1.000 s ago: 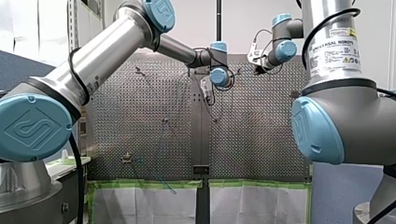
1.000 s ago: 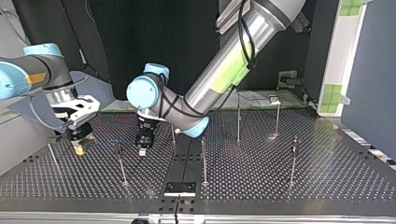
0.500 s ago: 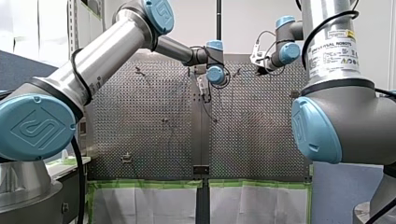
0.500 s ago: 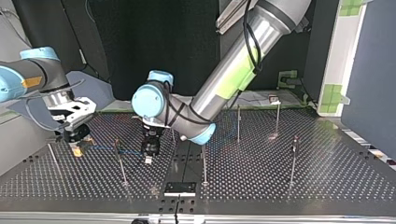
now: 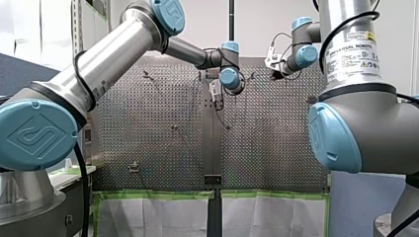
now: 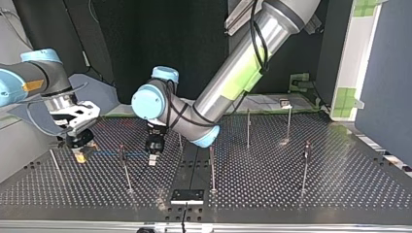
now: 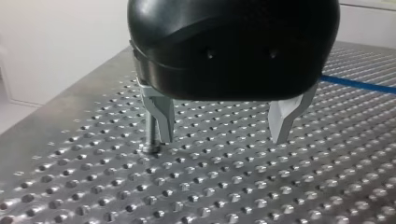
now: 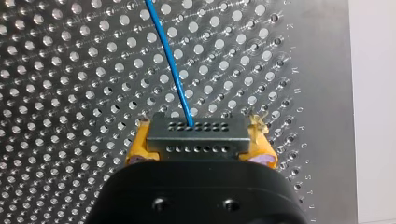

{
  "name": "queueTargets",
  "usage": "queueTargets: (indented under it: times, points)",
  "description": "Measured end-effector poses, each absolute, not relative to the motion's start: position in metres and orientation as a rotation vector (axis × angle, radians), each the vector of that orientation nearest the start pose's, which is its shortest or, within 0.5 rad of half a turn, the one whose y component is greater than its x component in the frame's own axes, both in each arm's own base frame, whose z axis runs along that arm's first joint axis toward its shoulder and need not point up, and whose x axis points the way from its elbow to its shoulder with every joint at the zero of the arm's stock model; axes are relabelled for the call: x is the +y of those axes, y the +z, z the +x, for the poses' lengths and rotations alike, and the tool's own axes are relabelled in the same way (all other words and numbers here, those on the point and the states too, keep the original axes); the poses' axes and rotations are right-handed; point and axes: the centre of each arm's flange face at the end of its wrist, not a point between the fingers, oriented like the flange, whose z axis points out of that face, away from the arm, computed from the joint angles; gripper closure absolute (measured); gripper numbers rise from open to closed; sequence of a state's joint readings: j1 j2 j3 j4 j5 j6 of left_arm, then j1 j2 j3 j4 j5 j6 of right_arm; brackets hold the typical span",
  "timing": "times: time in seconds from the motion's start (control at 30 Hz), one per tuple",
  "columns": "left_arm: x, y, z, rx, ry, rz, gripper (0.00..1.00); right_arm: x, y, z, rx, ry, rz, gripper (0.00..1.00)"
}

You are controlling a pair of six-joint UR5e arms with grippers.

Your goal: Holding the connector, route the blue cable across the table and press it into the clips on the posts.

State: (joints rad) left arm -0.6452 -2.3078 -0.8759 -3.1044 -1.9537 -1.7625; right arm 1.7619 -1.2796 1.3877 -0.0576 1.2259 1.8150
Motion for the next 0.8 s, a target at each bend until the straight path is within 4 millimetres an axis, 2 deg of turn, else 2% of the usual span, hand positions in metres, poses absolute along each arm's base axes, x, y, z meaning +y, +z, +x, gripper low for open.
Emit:
queueTargets:
  times: [0.3, 0.6, 0.8]
  points:
    - [-0.541, 0.357, 0.534, 1.666, -0.332, 0.098, 0.00, -0.558, 0.422, 0.278, -1.184, 1.731, 1.564, 1.00]
    - [-0.532, 0.380, 0.511, 1.640, -0.364, 0.103, 0.00, -0.557, 0.422, 0.279, -1.183, 1.730, 1.568, 1.00]
    - [-0.533, 0.398, 0.492, 1.592, -0.413, 0.134, 0.00, -0.556, 0.422, 0.282, -1.182, 1.730, 1.572, 1.00]
